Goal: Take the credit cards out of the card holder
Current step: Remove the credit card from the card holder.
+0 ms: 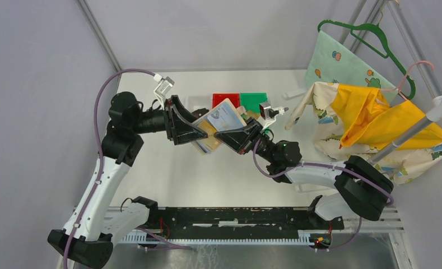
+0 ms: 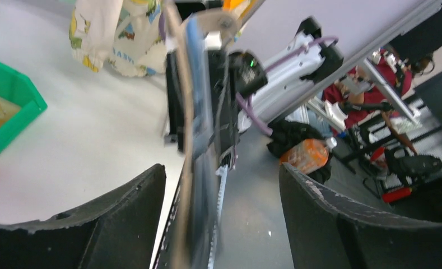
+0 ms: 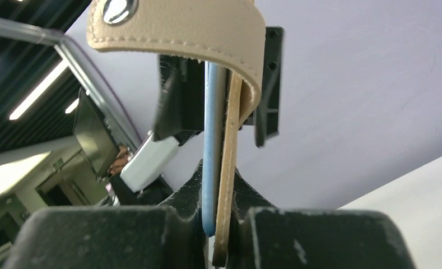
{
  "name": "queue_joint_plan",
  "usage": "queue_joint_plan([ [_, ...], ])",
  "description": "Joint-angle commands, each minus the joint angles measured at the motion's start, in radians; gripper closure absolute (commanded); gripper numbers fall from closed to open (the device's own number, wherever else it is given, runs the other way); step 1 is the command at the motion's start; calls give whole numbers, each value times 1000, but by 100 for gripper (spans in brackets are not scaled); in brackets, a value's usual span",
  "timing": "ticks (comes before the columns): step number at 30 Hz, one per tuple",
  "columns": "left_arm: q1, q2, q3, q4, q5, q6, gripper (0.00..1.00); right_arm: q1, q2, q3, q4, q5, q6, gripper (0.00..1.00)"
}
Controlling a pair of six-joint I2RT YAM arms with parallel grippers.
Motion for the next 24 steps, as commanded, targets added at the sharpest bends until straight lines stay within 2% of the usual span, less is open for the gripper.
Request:
queue_joint_plan([
  [1,2,-17,-3,236,-44,-201,22,56,64,52,423,217,-14,100],
  [7,2,-66,-34,233,-61,-215,30,110,48,11,437,391,-125,100],
  [17,1,-144,-107,171,-105,-218,41,120,19,38,437,445,-159,100],
  [24,1,-140,-103,193,-110,-239,43,119,-27,10,437,478,-193,100],
])
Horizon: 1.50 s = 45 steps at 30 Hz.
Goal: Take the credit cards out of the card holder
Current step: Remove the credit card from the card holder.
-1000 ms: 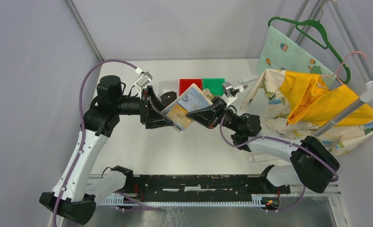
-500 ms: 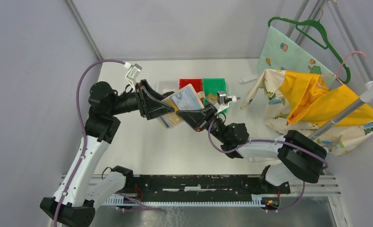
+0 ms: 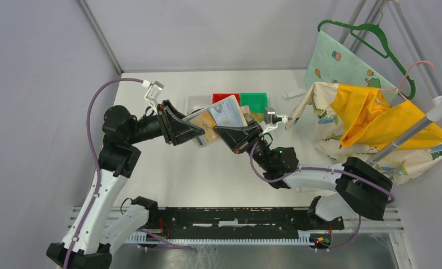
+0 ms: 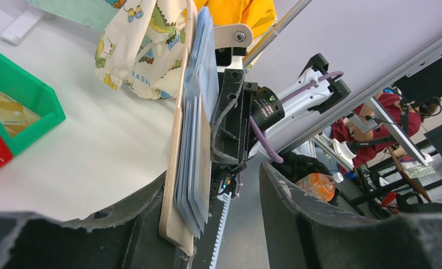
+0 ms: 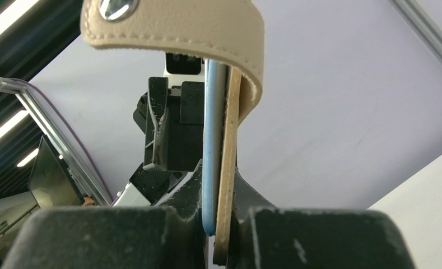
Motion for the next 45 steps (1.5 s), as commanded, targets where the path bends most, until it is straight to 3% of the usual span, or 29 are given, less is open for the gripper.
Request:
queue_joint_plan([
  [1,-4,-22,8,23,44,-70,45,-15,-62,4,420,138,-52,100],
  [12,-6,-6,-46,95,38,-153,77,3,-2,59,420,130,-24,100],
  [18,-4,6,-72,118,25,-173,75,15,24,86,421,137,-23,100],
  [23,-5,10,-83,125,30,-181,62,19,33,89,421,141,-32,100],
  [24,-5,8,-87,125,32,-177,63,19,33,89,421,142,-35,100],
  [27,-4,5,-104,135,55,-162,78,19,31,88,420,140,-35,100],
  [28,-4,5,-97,114,54,-138,85,19,27,83,420,144,-35,95],
  [30,-1,19,-48,-4,27,-31,97,19,9,54,419,166,-27,72],
  [32,-1,53,33,-190,-51,106,98,14,-27,3,399,180,-29,38],
  [33,1,77,72,-267,-67,175,98,4,-57,-30,341,179,-13,11],
  [34,3,107,116,-349,-84,254,98,-10,-90,-62,267,169,19,2],
  [40,39,258,283,-696,-146,584,98,-143,-343,-210,-372,-16,43,2],
  [45,86,336,382,-840,-156,737,98,-227,-637,-373,-696,-39,-52,2],
])
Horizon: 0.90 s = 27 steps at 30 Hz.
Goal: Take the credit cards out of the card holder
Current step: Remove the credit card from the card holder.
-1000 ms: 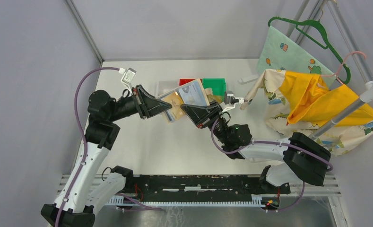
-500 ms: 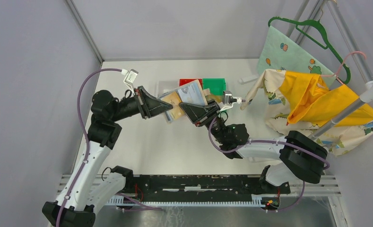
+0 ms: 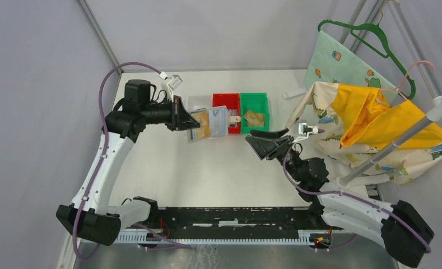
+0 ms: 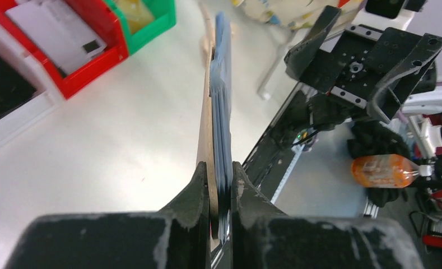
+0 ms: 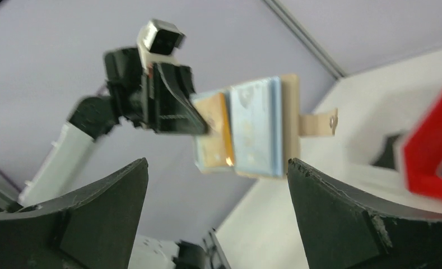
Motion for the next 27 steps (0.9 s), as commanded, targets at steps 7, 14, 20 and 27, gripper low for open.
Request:
queue_joint_plan([
  [7,35,148,199,-377,7,393,98,-68,-246,130,-606,-282,-303,10],
  [14,35,185,209,-485,152,470,98,-25,90,355,-451,-665,-204,17],
  [20,35,173,210,-529,257,503,98,23,224,419,-351,-733,-146,22],
  [27,35,204,232,-625,346,573,98,40,307,398,-239,-742,-65,27],
])
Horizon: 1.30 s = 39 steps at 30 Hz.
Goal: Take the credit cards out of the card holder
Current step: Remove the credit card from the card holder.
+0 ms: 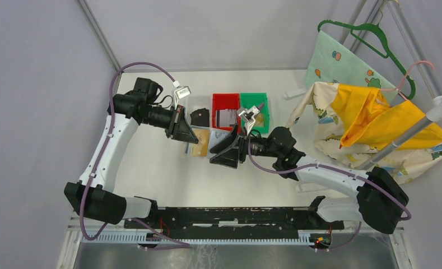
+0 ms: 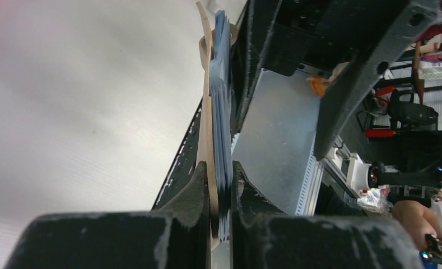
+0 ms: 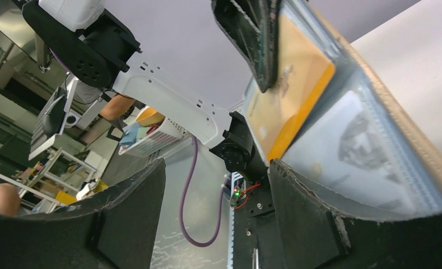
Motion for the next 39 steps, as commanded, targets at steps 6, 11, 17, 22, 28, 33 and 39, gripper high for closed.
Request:
queue_joint_plan([
  [6,0,23,89,-180,180,173,98,7,18,29,93,-35,34,29],
  [11,0,9,89,-173,209,156,98,14,48,50,109,-35,54,33],
  [17,1,-4,80,-156,224,119,98,42,93,92,146,-37,76,39],
  [22,1,-18,63,-108,221,75,98,45,123,106,223,-46,125,54],
  [28,1,-9,49,-109,259,64,91,46,146,103,289,-27,176,76],
  [33,1,-4,44,-119,262,71,85,44,167,92,371,-24,232,96],
  [39,0,30,67,-198,297,132,81,39,151,23,446,-14,261,100],
])
